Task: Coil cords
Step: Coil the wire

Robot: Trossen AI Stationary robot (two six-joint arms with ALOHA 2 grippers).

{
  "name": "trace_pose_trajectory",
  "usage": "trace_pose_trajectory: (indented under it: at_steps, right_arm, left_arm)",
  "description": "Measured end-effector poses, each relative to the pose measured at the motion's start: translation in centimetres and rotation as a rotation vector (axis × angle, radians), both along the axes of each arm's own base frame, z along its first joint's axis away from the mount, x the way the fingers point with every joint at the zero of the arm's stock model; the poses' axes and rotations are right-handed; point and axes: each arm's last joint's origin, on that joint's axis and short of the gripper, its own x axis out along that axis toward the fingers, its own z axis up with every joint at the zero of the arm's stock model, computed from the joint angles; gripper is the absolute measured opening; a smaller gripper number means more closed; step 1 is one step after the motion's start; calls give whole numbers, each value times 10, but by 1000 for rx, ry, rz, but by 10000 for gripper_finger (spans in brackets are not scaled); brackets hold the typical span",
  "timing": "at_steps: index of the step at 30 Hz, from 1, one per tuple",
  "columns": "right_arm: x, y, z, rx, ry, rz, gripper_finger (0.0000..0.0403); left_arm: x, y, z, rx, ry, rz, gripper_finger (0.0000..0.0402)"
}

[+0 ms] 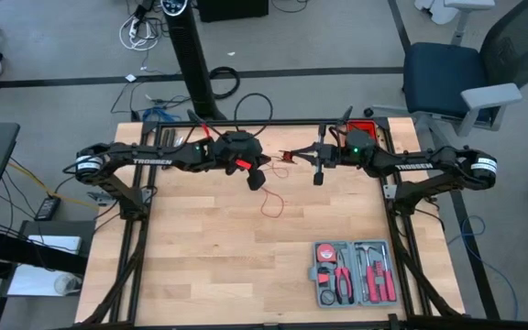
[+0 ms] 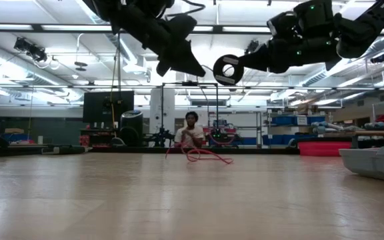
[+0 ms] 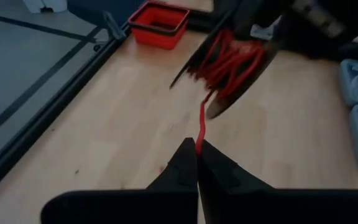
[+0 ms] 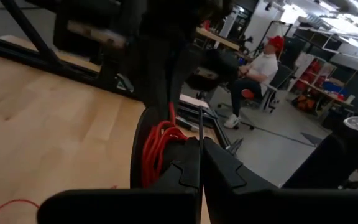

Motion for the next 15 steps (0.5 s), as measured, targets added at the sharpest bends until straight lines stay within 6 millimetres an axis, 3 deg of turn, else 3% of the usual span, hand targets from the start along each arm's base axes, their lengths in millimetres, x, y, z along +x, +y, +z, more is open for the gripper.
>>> trace_pose_trajectory:
  at_steps: [9,15]
  right_arm:
    - [0,0,-1,4,5,3,2]
    - [0,0,0,4,5,3,2]
  left_arm:
    - [6,1,23,0,-77,-3,3]
    - [7,1,25,-2,-81,-4,3]
